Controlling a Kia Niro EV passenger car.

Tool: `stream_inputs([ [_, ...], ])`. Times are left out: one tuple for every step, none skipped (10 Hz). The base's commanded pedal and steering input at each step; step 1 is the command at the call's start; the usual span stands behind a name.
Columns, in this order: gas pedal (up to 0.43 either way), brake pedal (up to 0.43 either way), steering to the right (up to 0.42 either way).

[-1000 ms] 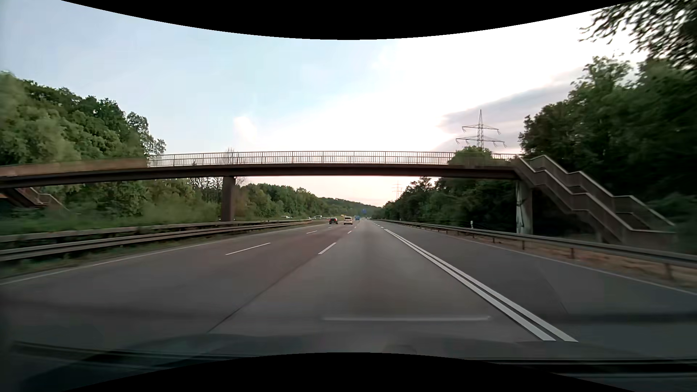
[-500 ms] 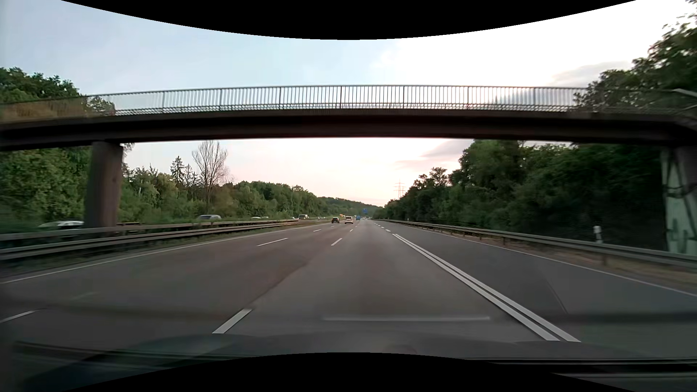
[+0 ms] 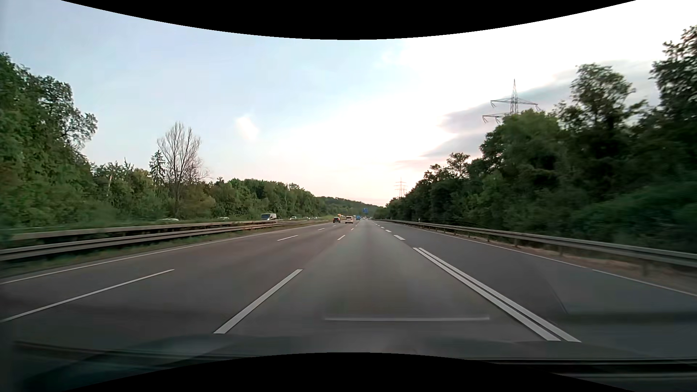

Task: Follow the waypoints while adhering to traffic rules and regulations

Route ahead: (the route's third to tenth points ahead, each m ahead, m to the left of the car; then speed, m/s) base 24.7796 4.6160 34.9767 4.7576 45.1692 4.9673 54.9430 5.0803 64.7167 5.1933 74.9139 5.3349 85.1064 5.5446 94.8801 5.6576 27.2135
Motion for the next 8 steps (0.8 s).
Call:
stream_inputs([
  [0.11, 0.0, -0.003],
  [0.11, 0.0, -0.003],
  [0.11, 0.0, -0.003],
  [0.11, 0.0, -0.004],
  [0.11, 0.0, -0.004],
  [0.11, 0.0, -0.004],
  [0.11, 0.0, -0.004],
  [0.11, 0.0, -0.004],
])
